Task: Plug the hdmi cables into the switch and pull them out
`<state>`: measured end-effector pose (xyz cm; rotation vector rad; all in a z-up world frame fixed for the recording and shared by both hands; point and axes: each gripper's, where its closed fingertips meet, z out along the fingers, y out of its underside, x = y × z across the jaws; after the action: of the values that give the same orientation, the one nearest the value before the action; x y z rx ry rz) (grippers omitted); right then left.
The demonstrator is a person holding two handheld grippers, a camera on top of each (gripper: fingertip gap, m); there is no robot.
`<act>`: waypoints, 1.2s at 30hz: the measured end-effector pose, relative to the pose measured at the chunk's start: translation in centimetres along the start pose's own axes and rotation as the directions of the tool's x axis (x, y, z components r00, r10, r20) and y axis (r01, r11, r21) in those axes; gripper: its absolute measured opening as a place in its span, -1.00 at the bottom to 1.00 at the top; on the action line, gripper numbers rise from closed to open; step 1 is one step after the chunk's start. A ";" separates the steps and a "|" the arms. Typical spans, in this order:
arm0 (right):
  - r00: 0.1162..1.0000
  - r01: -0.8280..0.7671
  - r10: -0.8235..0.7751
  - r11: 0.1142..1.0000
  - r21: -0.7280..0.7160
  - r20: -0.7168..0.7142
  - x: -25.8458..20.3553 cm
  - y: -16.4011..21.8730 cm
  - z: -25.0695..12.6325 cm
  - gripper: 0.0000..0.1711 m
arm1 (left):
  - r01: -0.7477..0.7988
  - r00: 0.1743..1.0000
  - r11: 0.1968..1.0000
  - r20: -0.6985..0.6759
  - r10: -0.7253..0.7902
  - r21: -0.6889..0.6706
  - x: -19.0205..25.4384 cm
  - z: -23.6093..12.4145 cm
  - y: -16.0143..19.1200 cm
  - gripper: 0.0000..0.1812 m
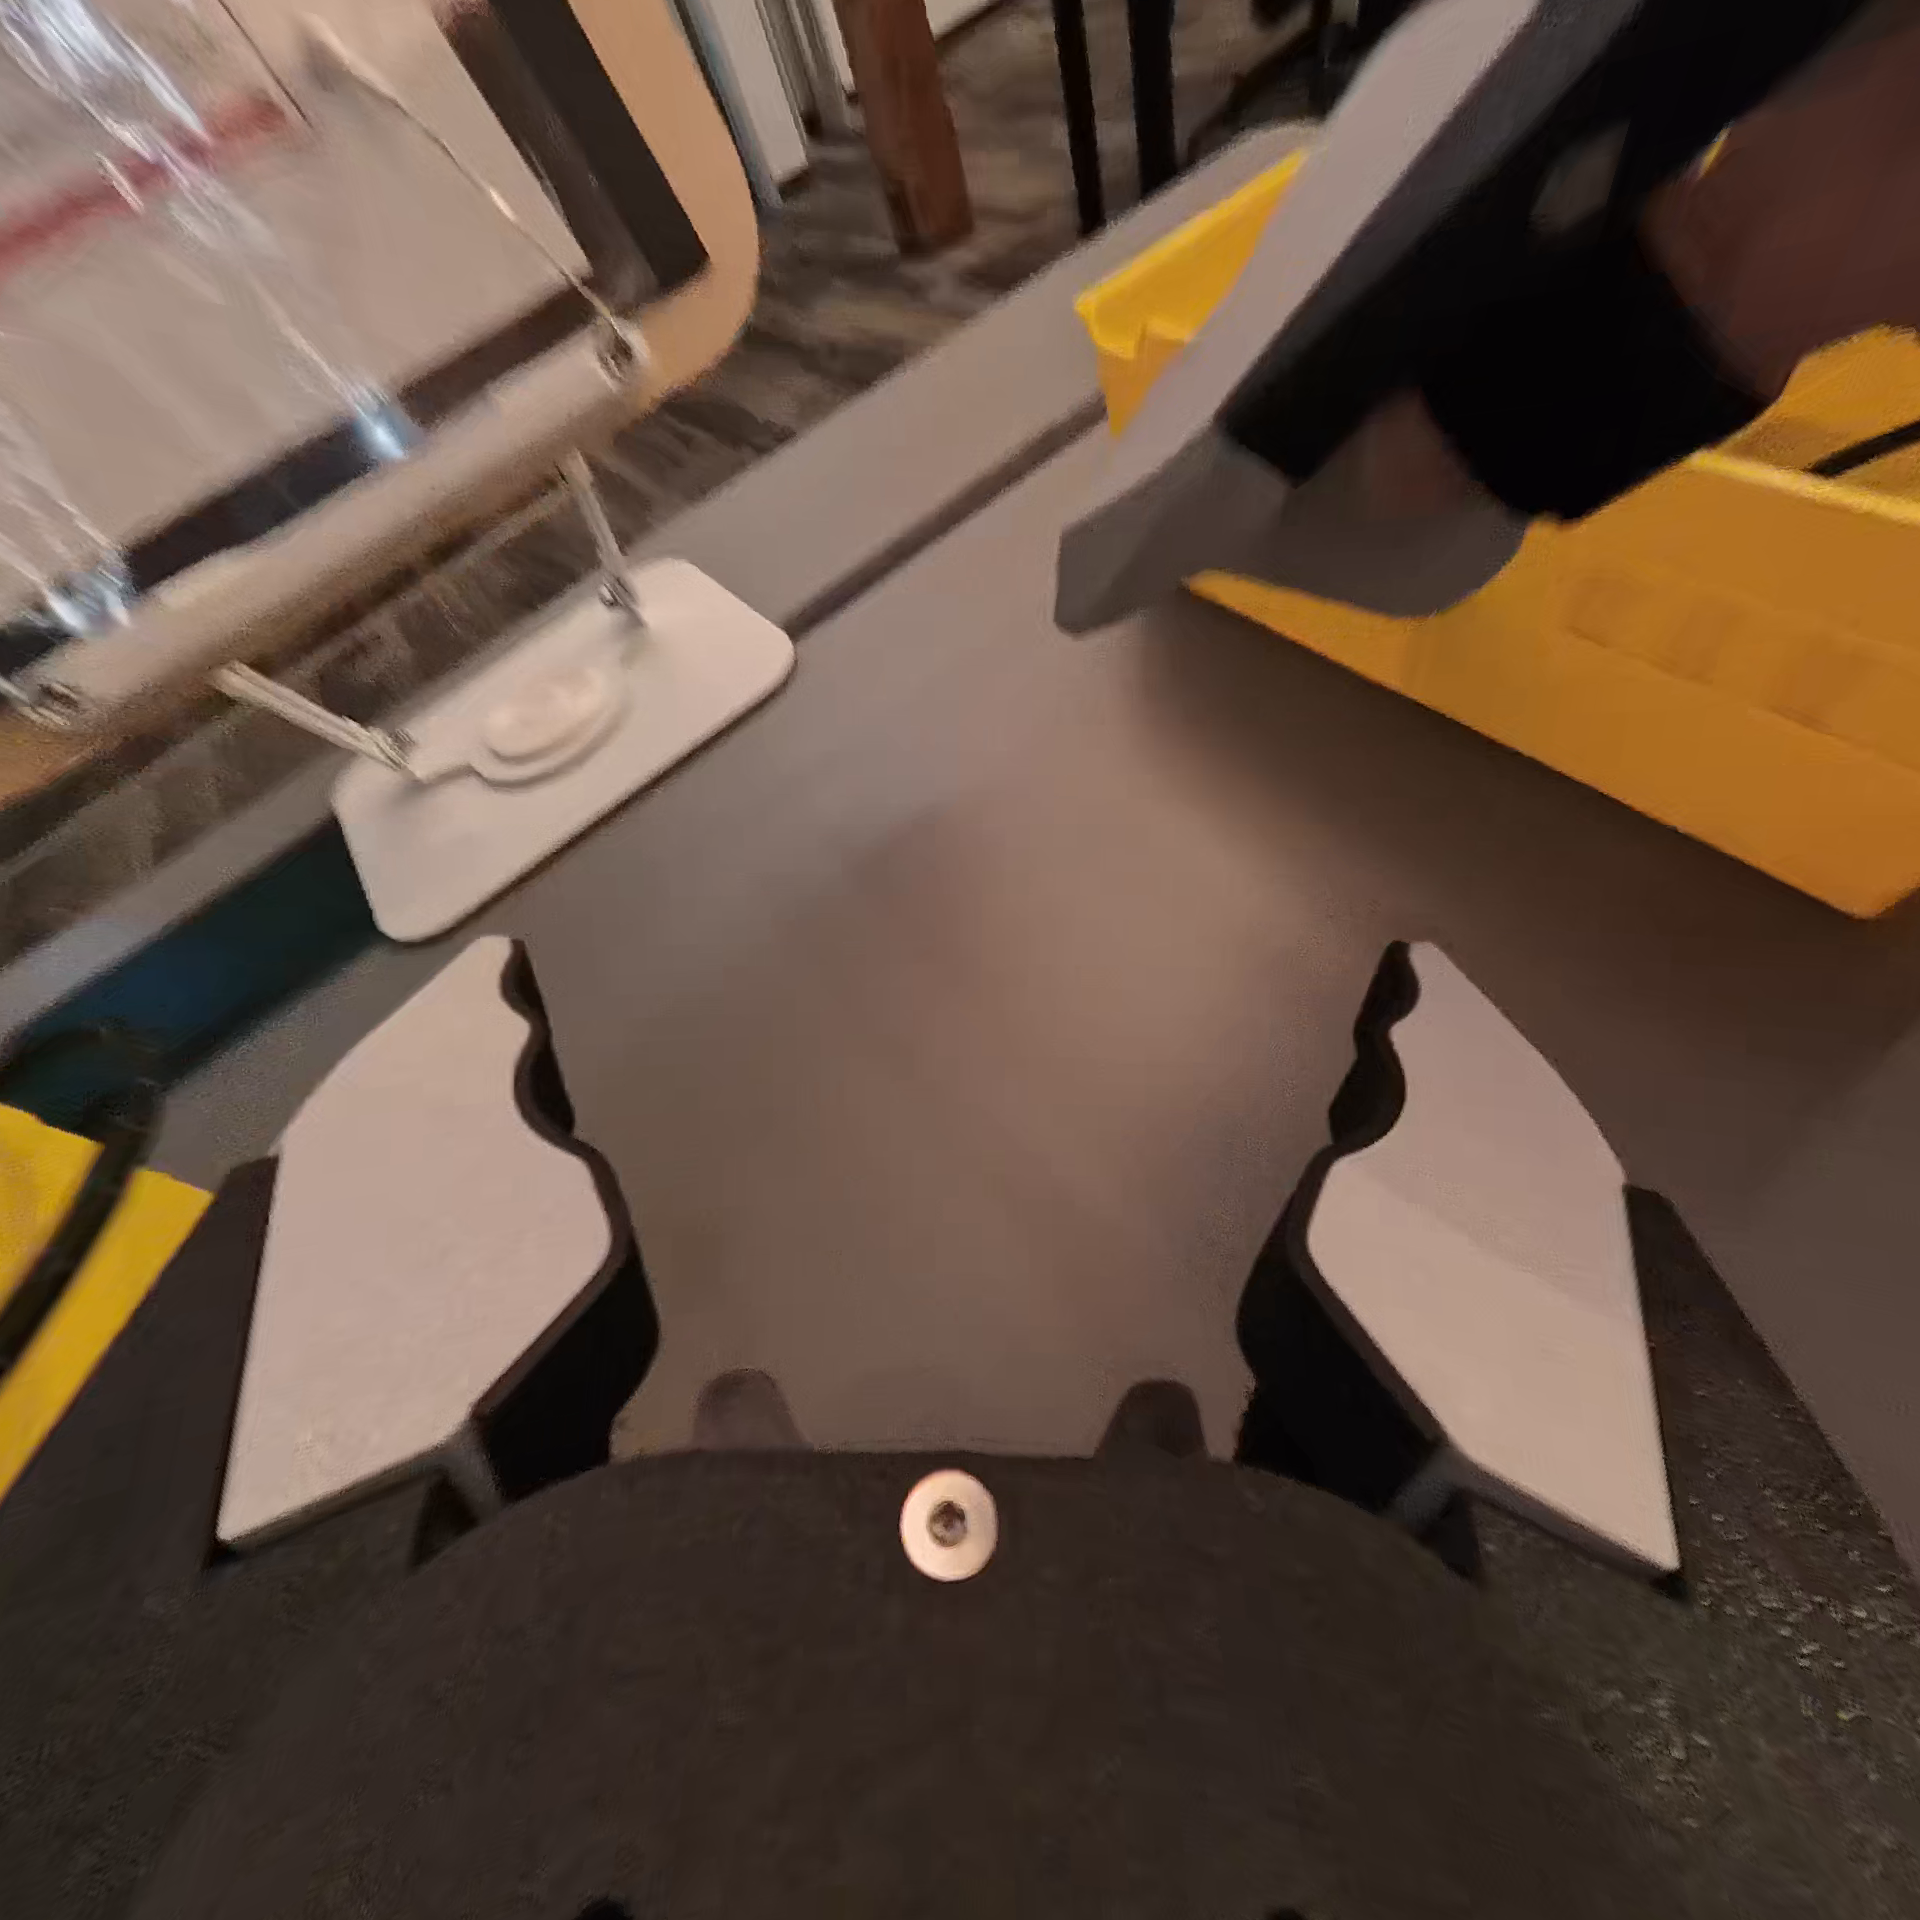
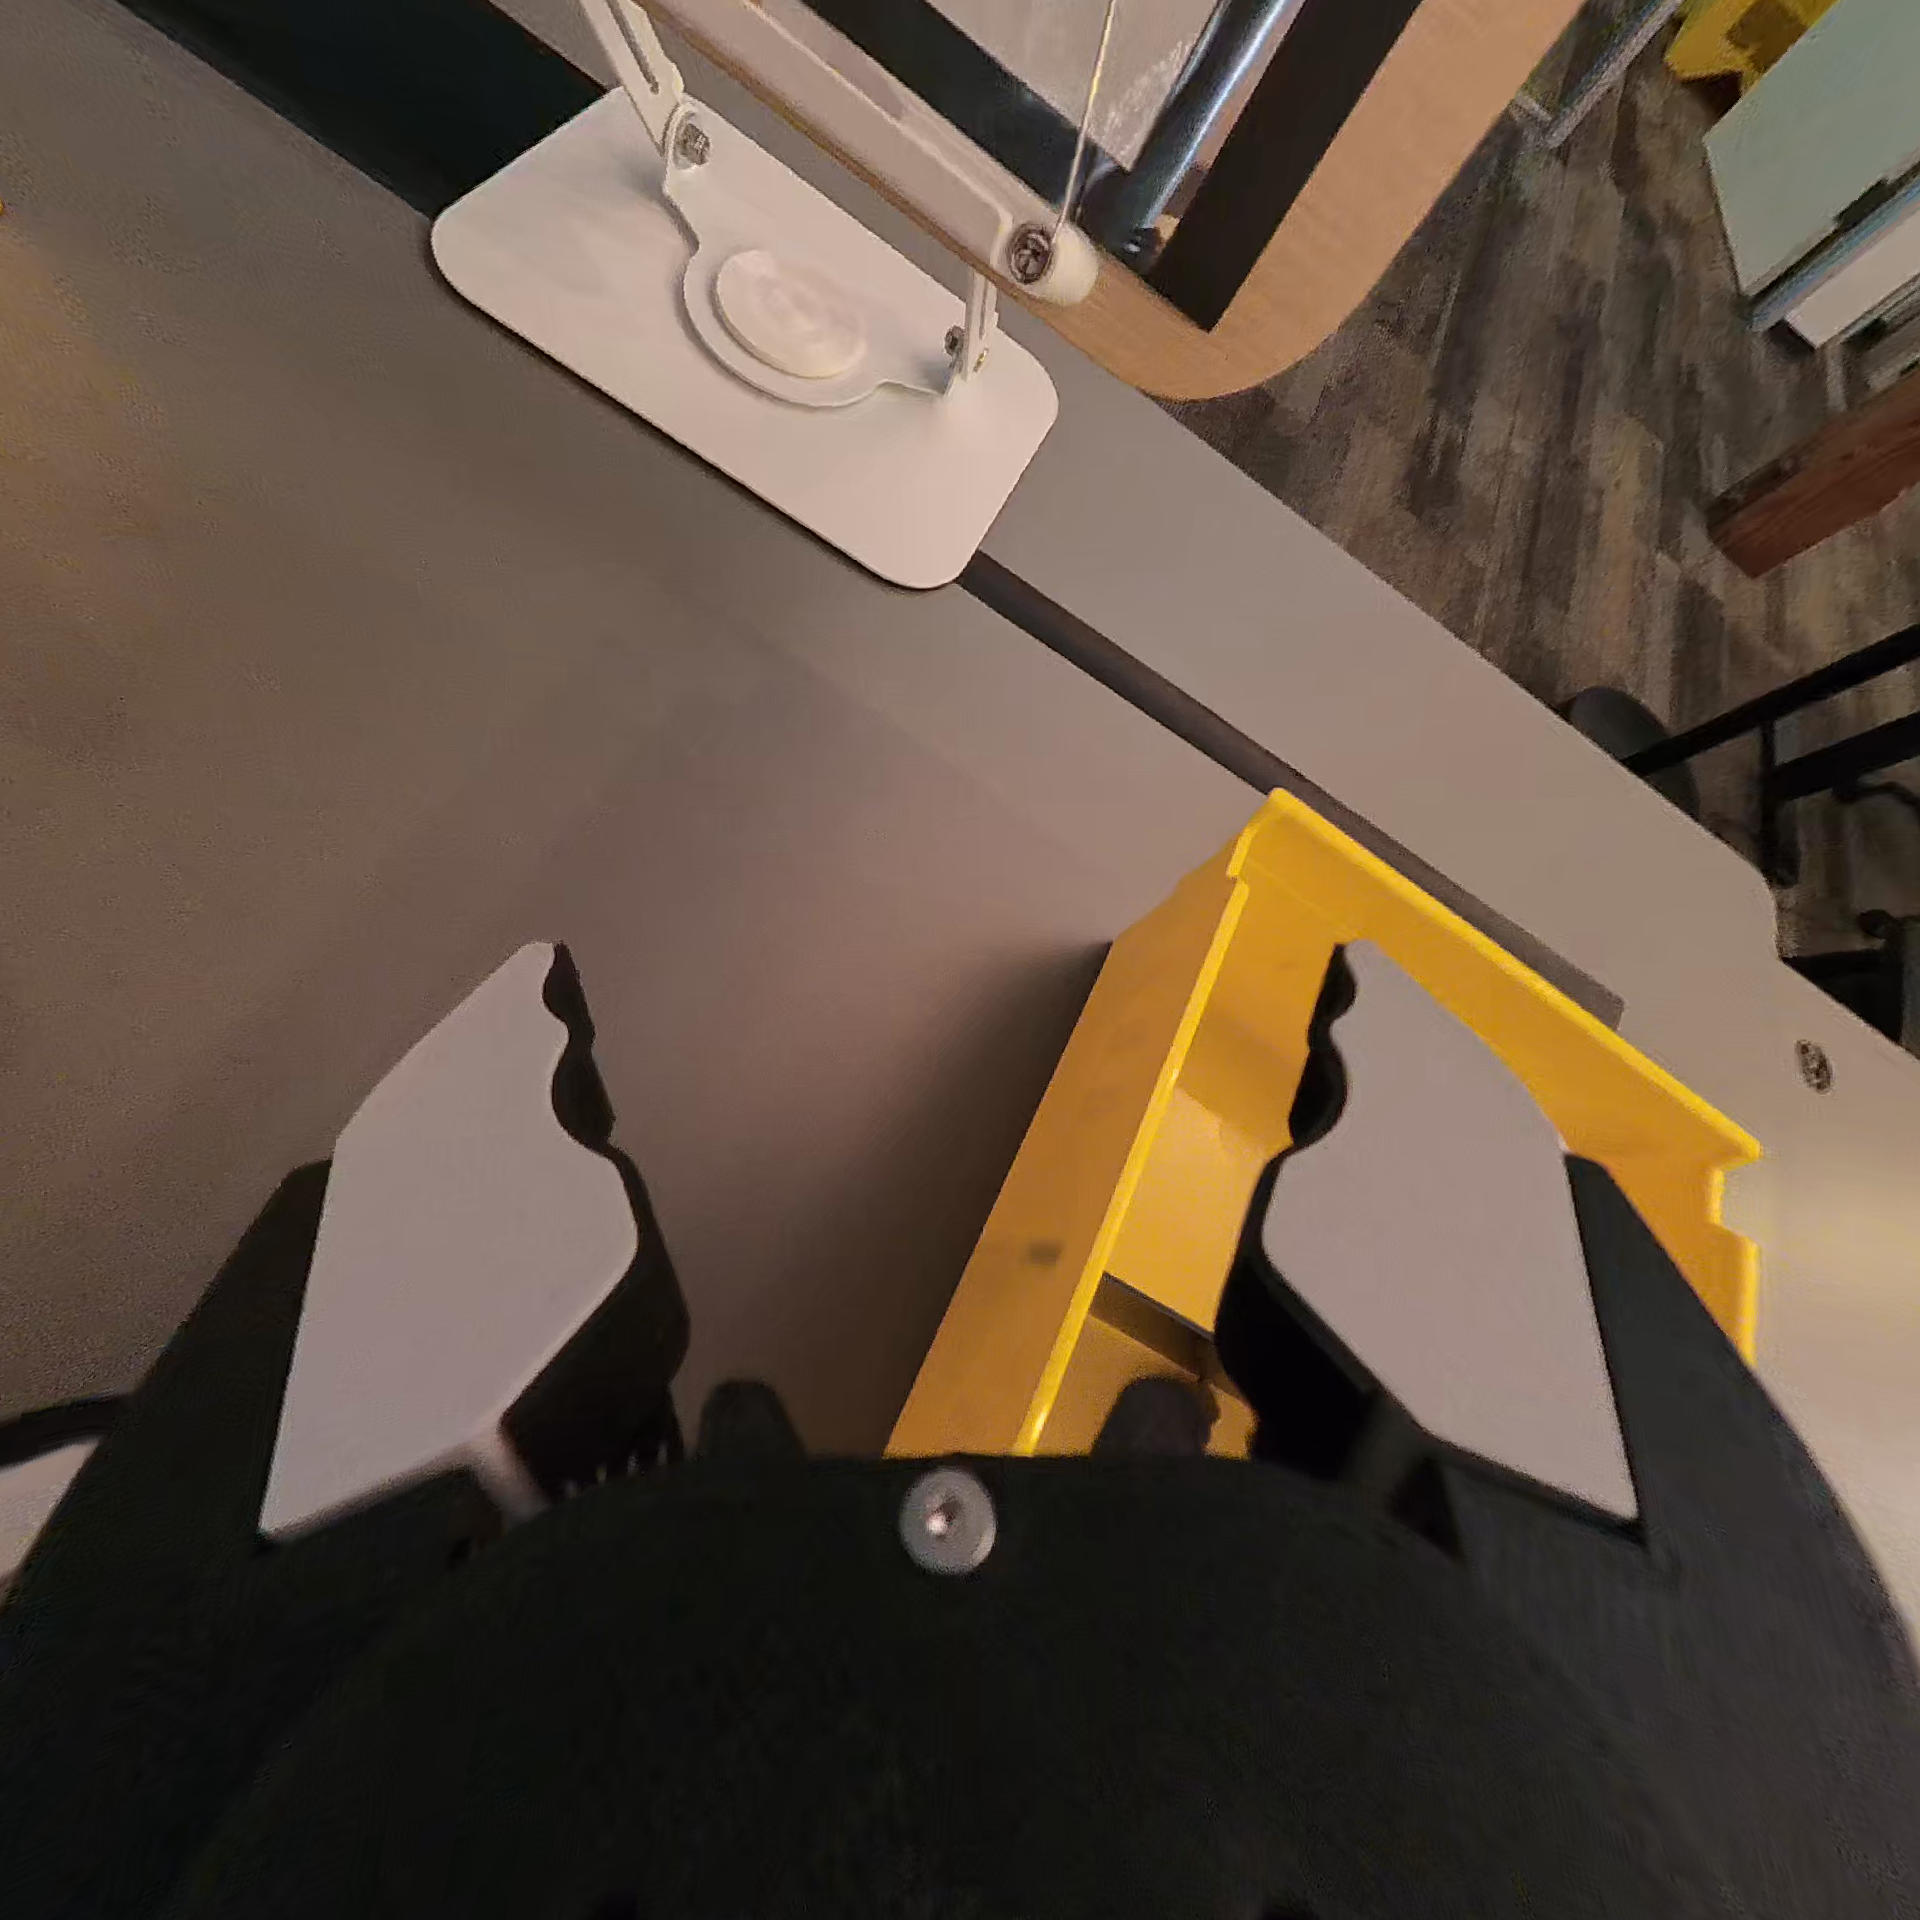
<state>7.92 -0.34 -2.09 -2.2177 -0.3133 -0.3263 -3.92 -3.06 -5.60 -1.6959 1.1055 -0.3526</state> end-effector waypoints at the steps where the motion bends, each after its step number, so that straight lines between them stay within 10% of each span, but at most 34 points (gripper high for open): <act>1: 1.000 -0.010 0.010 1.000 -0.002 0.013 -0.2 0.1 0.2 0.51 | 0.015 1.000 0.999 0.003 -0.015 -0.032 -0.3 0.6 0.9 0.58; 12: 0.991 0.016 -0.008 0.998 -0.056 0.136 -7.4 1.5 4.8 0.51 | 0.297 0.955 0.911 0.111 -0.276 -0.288 -6.9 4.1 9.4 0.60; 36: 0.936 -0.262 0.291 0.951 -0.163 0.195 -10.8 6.2 9.7 0.52 | 0.425 0.904 0.824 0.226 -0.363 -0.375 -9.4 4.9 13.6 0.60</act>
<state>1.09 2.33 -16.05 -2.3981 -0.0917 0.0519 -12.33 6.86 -16.88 -2.3073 0.7431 -0.2539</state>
